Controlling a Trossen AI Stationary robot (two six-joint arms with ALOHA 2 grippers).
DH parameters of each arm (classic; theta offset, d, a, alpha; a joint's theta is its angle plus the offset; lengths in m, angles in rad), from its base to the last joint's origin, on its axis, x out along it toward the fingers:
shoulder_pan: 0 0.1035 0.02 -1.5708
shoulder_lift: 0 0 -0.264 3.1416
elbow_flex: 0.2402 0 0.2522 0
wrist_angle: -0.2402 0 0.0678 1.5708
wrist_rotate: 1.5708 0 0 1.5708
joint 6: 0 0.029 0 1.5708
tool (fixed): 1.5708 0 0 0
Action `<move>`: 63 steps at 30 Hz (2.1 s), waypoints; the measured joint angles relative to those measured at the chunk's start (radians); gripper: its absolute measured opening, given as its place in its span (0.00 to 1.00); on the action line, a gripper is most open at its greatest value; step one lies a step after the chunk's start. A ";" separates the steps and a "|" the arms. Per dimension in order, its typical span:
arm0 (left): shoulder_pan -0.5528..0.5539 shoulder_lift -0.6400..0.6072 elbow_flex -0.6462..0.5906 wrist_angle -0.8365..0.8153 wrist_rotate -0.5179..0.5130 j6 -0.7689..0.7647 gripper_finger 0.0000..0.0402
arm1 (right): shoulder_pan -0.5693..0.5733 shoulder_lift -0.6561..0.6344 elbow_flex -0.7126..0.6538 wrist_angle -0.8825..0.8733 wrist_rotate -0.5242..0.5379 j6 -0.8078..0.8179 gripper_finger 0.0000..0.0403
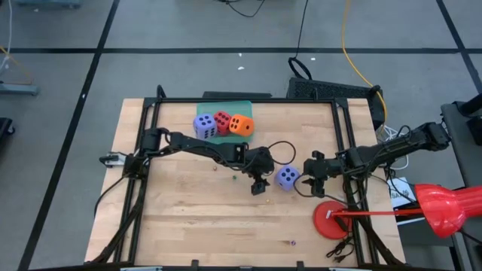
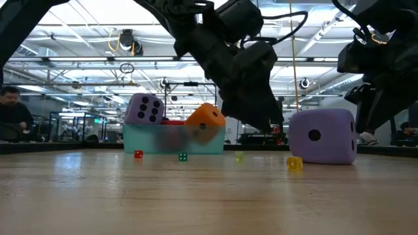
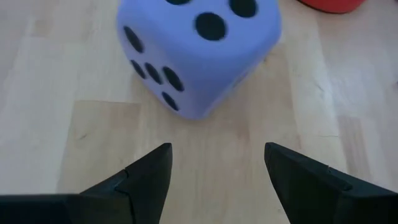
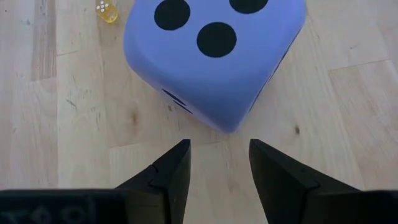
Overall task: Pick & Place Dice
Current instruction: Put the large purple dice into the green bin
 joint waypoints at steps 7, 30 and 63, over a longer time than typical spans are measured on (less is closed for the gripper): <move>-0.005 0.019 0.000 0.033 -0.024 0.016 0.66 | 0.000 0.045 0.000 0.017 0.000 -0.004 0.38; 0.010 0.079 0.070 0.085 -0.050 0.101 0.66 | -0.001 0.284 0.000 0.220 -0.068 0.012 0.38; -0.001 0.078 0.123 -0.026 -0.095 0.184 0.66 | -0.091 0.289 -0.003 0.330 -0.035 0.052 0.38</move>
